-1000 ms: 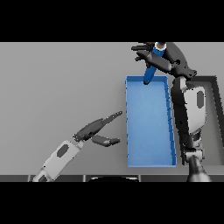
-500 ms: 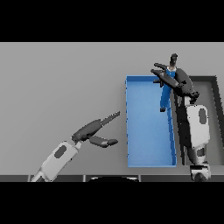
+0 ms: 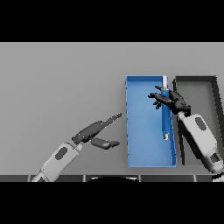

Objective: Pick up the blue pipe and place it into the blue bin.

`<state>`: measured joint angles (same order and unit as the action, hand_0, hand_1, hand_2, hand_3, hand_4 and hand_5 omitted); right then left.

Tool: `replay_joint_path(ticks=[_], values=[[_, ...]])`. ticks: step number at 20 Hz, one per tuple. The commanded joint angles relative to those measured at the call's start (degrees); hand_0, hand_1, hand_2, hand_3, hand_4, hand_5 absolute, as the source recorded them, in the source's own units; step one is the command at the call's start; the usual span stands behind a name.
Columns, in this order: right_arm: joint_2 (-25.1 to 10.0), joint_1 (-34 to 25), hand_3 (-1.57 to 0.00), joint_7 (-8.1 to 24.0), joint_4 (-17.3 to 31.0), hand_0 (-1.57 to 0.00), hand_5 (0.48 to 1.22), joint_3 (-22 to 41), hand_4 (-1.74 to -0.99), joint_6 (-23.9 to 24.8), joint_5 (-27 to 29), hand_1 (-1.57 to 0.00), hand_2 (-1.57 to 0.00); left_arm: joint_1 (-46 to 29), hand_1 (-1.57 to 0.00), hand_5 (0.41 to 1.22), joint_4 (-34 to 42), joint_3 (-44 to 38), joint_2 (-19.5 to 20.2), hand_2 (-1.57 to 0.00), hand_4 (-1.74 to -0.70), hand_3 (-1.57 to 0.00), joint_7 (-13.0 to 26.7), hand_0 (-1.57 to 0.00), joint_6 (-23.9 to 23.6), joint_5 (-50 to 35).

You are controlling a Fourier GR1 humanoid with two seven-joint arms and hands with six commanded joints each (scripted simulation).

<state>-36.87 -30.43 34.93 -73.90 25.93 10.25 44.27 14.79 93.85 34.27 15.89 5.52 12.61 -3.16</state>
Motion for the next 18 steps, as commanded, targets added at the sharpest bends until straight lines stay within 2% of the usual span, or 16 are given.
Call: replay_joint_path(ticks=[1, 3, 5, 7, 10, 13, 15, 18], values=[[-1.5, -0.8, -0.52, 0.0, 0.4, -0.94, 1.159, 2.9, -1.404, 1.1, 4.3, -0.88, -0.85, 0.5, 0.00, 0.476, -0.6, -0.2, -0.1, 0.00, -0.83, 0.00, 0.1, 0.00, -0.1, 0.1], [-4.6, -3.4, -0.33, 0.0, 0.6, -0.60, 1.182, 8.8, -1.302, 3.5, 10.3, -0.57, -0.55, -0.1, 0.00, 0.476, -0.6, 0.1, -0.2, 0.00, -0.83, 0.00, 0.0, 0.00, -0.3, 0.5], [-5.9, -4.3, -0.21, -0.4, -0.8, -0.38, 1.091, 11.3, -1.234, 0.0, 8.5, -0.36, -0.35, 0.5, 0.00, 0.477, -1.2, -0.3, -0.5, 0.00, -0.83, 0.00, 0.4, 0.00, -0.3, 0.1], [-7.9, -6.0, -0.13, -0.2, -1.8, -0.25, 1.002, 14.2, -1.204, -2.0, 4.9, -0.23, -0.22, 0.8, 0.00, 0.477, -1.1, -0.2, -0.7, 0.00, -0.83, 0.00, 0.4, 0.00, -0.2, 0.0], [-8.1, -6.6, -0.07, 0.0, -1.7, -0.15, 0.907, 16.0, -1.192, -3.2, 2.9, -0.12, -0.11, 0.0, 0.00, 0.472, -0.5, -0.1, -0.1, 0.00, -0.83, 0.00, -0.4, 0.00, -0.1, 0.1], [-9.0, -6.7, -0.03, -0.5, -2.1, -0.08, 0.838, 16.5, -1.196, -2.6, 2.9, -0.06, -0.06, 0.3, 0.00, 0.471, -0.4, -0.2, -0.4, 0.00, -0.83, 0.00, 0.5, 0.00, -0.3, -0.2], [-9.5, -6.9, -0.02, 0.0, -2.1, -0.05, 0.807, 16.8, -1.182, -2.2, 2.7, -0.04, -0.04, -0.2, 0.00, 0.471, -0.5, 0.3, -0.6, 0.00, -0.83, 0.00, 0.3, 0.00, -0.5, 0.5], [-9.1, -6.7, -0.01, -1.1, -2.3, -0.03, 0.783, 16.5, -1.176, -2.3, 3.1, -0.02, -0.02, -0.2, 0.00, 0.470, 0.0, 0.1, -0.1, 0.00, -0.83, 0.00, -0.4, 0.00, -0.5, 0.5]])
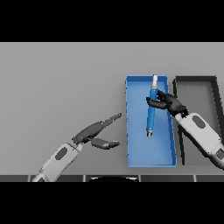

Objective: Pick up the blue pipe and place it into the blue bin.

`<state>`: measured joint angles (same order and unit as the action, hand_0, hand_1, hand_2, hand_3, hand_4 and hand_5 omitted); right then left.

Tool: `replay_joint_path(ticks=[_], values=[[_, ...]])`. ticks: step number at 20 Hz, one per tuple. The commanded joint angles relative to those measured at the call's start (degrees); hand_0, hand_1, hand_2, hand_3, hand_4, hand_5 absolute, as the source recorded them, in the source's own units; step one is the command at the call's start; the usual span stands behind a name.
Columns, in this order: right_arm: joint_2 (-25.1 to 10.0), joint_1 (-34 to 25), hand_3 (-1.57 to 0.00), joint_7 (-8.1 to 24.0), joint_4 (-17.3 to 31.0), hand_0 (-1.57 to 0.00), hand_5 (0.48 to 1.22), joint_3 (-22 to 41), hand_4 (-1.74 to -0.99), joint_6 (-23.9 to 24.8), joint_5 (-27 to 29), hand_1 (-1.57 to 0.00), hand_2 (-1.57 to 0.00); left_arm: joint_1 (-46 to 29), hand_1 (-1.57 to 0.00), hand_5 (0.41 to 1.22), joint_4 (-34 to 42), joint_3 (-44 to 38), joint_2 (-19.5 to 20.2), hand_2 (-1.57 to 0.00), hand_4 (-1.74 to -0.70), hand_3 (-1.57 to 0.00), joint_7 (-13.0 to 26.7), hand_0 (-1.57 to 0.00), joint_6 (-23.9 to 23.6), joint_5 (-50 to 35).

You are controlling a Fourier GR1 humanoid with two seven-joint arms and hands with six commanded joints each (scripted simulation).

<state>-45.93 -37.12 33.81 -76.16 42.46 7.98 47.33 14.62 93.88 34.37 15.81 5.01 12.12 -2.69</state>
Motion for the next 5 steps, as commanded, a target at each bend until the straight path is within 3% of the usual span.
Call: replay_joint_path(ticks=[1, 5], values=[[0.1, 0.2, -0.01, -0.7, 0.7, -0.02, 0.774, 0.4, -1.186, -0.4, -0.7, -0.01, -0.01, 0.0, 0.00, 0.471, -0.4, -0.2, 0.4, 0.00, -0.83, 0.00, 0.6, 0.00, 0.0, 0.1], [0.1, 0.1, -0.01, -0.4, -0.1, -0.02, 0.769, 1.0, -1.186, -0.5, -1.2, -0.01, -0.01, 0.5, 0.00, 0.474, -1.6, -1.0, 0.8, 0.00, -0.83, 0.00, -0.5, 0.00, 0.5, -0.3]])
